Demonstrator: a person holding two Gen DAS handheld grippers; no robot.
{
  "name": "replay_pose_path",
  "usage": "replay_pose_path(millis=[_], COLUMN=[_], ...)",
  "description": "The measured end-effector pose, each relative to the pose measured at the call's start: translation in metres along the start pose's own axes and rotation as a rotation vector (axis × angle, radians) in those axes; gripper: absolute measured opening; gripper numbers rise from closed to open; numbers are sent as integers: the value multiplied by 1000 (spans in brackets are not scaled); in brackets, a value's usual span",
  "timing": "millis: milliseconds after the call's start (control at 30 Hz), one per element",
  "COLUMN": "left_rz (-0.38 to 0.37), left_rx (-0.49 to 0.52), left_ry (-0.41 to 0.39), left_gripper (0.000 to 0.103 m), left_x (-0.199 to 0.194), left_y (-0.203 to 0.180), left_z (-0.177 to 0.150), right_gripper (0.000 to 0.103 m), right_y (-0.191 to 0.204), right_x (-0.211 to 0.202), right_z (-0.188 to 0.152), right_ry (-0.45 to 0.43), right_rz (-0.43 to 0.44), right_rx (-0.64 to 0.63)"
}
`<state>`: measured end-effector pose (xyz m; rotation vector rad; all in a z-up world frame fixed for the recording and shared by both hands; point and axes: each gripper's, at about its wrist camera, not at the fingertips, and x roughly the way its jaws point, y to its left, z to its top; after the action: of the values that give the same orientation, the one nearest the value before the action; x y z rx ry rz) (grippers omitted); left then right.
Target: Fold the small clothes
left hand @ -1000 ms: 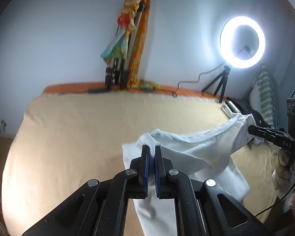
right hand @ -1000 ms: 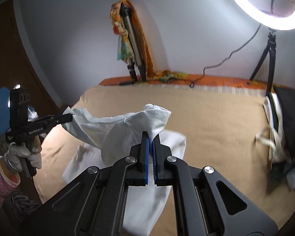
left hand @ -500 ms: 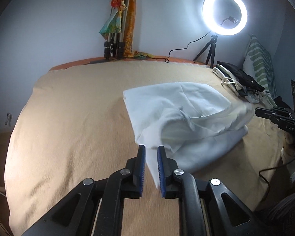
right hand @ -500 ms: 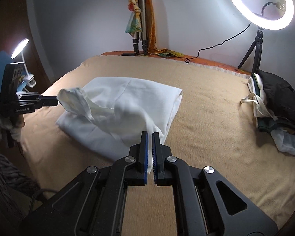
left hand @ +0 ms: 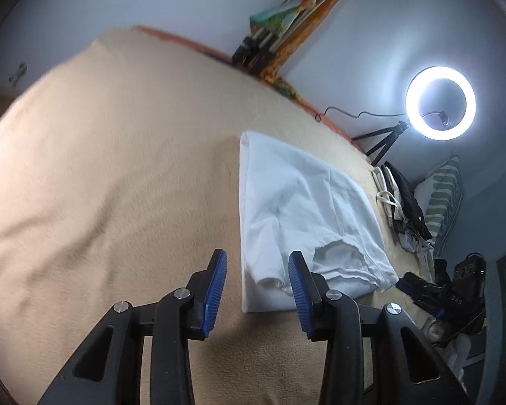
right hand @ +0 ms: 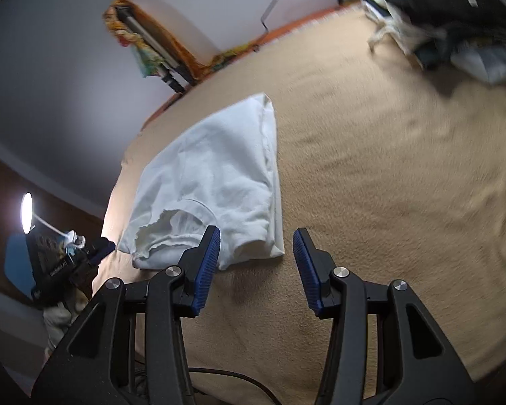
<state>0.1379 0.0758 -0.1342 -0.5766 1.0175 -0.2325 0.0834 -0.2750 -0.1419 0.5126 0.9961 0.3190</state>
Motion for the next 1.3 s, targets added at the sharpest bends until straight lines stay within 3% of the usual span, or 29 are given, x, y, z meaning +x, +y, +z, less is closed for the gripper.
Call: replay_pose_path(millis=[33,100,133,167,233,300,400,467,533,600,733,800,867,1000,1067,1133,1300], left_rz=[-11,-22,-25,-19,0,-4,-29,8,56,59,95,115,108,105,90,80,86], left_rx=[-12,-28,-23,-10,25,29,29,61,61,33,100,128,131,118,108,117,202], left_ry=[17,44,60,65,52,39,23,42,69,82,71,51,12,-35,-46,-57,-52], left_gripper=[30,13,8,4,2,1,1,1,1,2,5,18,22,26,28,29,29], left_x=[5,14,19,21,20,13,-2,1,11,17,14,6,-6,-16,-15,-11,13], left_y=[1,2,1,-2,-9,-13,-15,-14,-5,4,-5,-10,-12,-13,-15,-21,-50], left_z=[-1,-3,-4,-5,-5,-5,-7,-11,-16,-18,-18,-17,-13,4,13,20,29], right_gripper=[48,47,40,24,9,8,5,5,5,5,5,5,5,8,29,39,39], right_y=[-3,-7,-8,-8,-5,-1,5,3,-1,-7,-2,6,7,17,27,39,70], right_x=[5,15,18,20,20,16,4,2,10,20,23,19,12,-9,-13,-12,14], right_z=[-2,-3,-3,-2,-1,1,3,3,2,0,0,2,4,12,17,22,34], right_ry=[16,43,45,48,53,39,39,40,58,91,120,109,87,14,-14,-41,-47], right_rz=[10,21,26,31,38,42,128,154,94,55,-54,-146,-197,-160,-138,-97,-78], right_rx=[18,42,45,43,28,10,13,18,5,15,-39,-103,-129,-175,-217,-261,-356])
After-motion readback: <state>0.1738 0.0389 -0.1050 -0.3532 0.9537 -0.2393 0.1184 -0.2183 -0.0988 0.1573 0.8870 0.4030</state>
